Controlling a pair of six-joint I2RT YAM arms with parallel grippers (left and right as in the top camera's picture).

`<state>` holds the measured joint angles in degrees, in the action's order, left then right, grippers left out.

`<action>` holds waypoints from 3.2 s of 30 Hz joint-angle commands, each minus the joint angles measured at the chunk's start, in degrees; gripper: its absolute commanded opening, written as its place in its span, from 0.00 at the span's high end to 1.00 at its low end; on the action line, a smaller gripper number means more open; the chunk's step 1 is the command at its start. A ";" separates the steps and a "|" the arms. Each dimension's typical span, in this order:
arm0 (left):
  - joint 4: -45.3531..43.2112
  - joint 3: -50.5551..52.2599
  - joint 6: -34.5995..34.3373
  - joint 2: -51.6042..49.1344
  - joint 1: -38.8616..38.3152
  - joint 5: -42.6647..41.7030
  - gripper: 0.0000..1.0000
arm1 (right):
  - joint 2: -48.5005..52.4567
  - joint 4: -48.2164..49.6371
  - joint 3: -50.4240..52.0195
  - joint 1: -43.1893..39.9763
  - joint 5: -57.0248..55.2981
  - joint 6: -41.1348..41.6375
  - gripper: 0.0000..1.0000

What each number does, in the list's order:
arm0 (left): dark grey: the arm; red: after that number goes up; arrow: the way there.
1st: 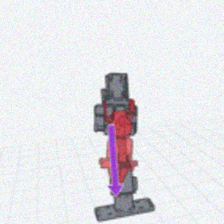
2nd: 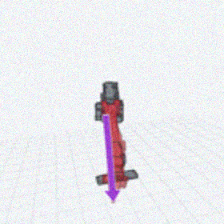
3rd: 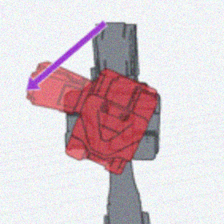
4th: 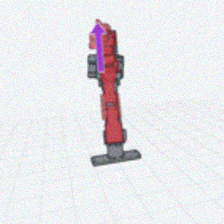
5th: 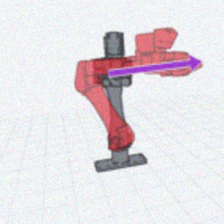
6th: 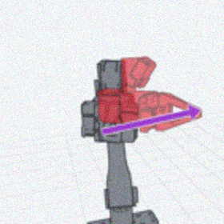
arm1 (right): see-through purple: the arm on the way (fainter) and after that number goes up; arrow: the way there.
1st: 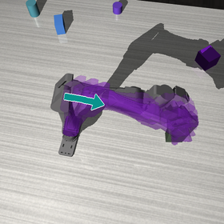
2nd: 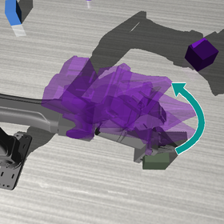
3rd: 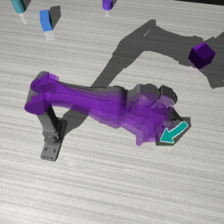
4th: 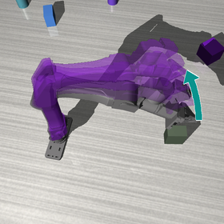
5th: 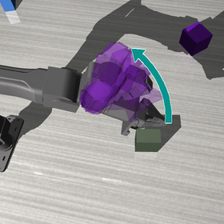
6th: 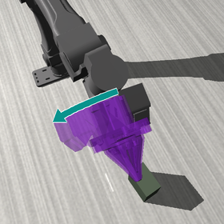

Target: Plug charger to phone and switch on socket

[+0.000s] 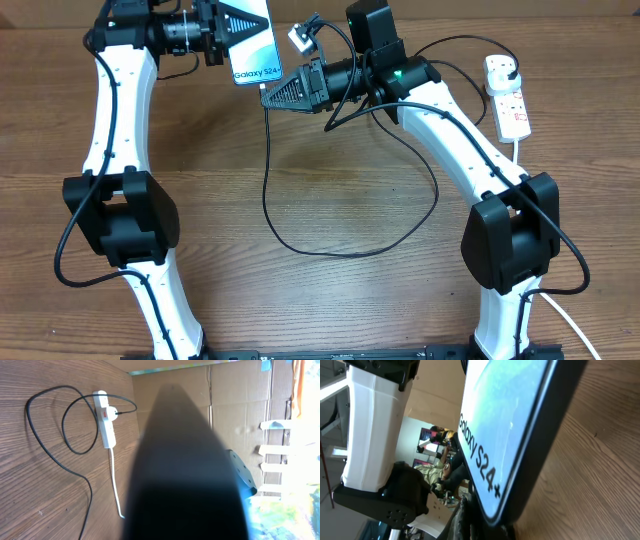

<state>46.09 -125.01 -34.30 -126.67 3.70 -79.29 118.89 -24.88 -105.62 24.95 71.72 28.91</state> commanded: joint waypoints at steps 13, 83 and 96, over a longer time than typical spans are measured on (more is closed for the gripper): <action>-0.22 -0.33 2.32 1.16 -2.10 -1.75 0.96 | 0.50 0.48 -0.48 0.07 0.37 0.48 0.96; -4.98 -0.33 2.16 1.16 -0.07 -7.21 0.95 | 0.50 1.92 -0.48 0.07 1.68 1.77 0.96; -4.96 -0.33 2.14 1.16 -0.07 -7.37 0.96 | 0.50 3.76 -0.48 -0.70 0.42 4.35 0.96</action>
<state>41.30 -125.01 -31.62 -126.67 3.51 -84.05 118.89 -21.78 -105.62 24.84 72.64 32.69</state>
